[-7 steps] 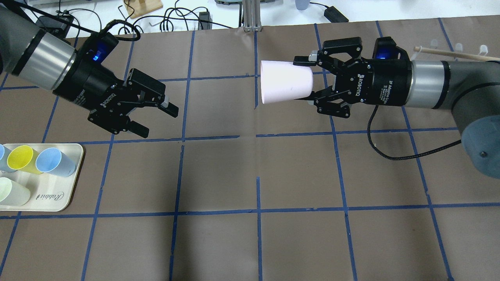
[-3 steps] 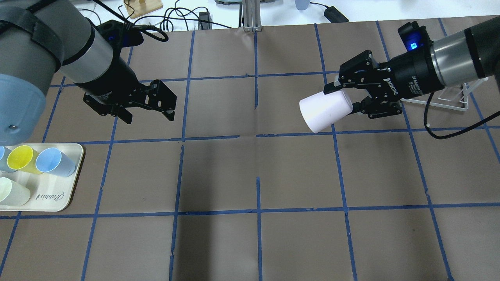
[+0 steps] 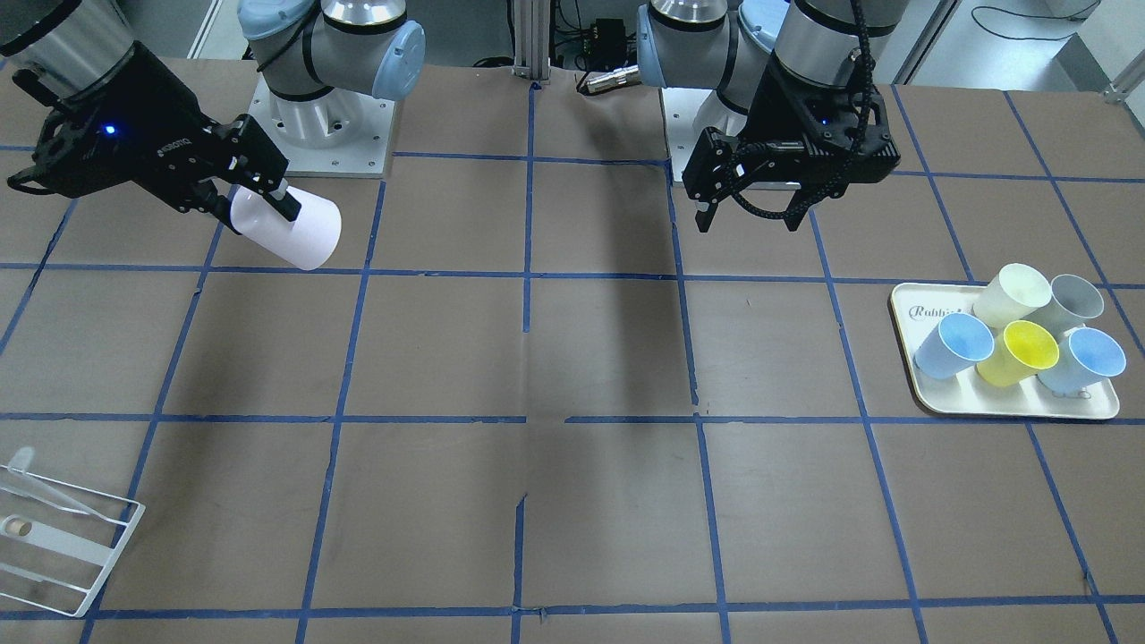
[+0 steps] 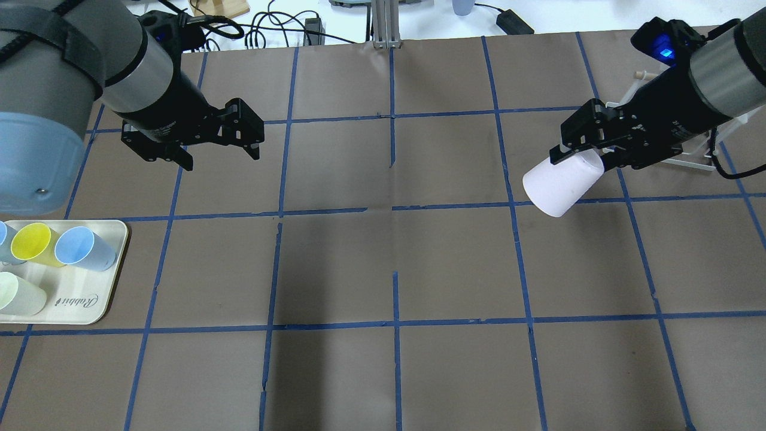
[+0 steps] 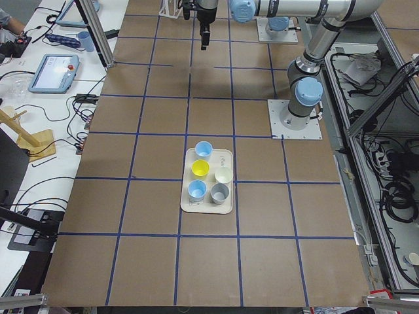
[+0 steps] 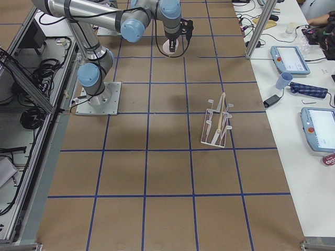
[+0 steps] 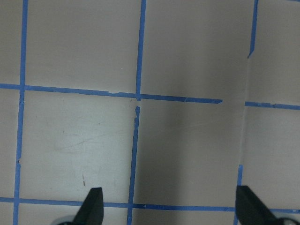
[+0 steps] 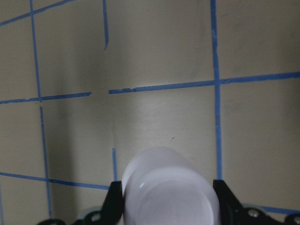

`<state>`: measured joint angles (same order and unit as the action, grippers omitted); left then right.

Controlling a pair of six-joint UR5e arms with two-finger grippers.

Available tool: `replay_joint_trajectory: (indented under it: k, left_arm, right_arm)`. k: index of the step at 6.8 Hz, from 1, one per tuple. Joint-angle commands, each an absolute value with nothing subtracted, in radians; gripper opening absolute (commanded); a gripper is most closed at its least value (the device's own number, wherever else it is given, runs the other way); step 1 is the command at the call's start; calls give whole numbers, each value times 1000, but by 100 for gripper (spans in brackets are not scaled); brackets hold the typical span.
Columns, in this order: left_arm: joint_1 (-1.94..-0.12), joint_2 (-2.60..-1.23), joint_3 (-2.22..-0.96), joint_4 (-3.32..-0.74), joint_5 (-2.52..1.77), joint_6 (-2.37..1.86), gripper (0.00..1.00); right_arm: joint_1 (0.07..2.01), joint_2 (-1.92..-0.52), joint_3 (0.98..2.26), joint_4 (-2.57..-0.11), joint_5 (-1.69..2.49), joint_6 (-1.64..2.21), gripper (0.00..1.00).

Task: Transfer IKEA cup to right arm and place on rack

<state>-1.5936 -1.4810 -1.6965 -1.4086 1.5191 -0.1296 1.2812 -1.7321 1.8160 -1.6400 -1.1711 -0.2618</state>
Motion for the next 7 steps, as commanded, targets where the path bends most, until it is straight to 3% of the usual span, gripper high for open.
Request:
replay_joint_trajectory:
  k: [1, 4, 7]
  left_arm:
    - [-1595, -1493, -1692, -1370, 1520, -133, 100]
    - [-1598, -1494, -1694, -1358, 1519, -129, 100]
    - [-1598, -1497, -1694, -1356, 1519, -126, 100]
  right_arm:
    - [1281, -1688, 1807, -1803, -1337, -474, 33]
    - [1278, -1556, 1760, -2014, -1455, -740, 32]
    - [1201, -1439, 1643, -2034, -1467, -946, 32]
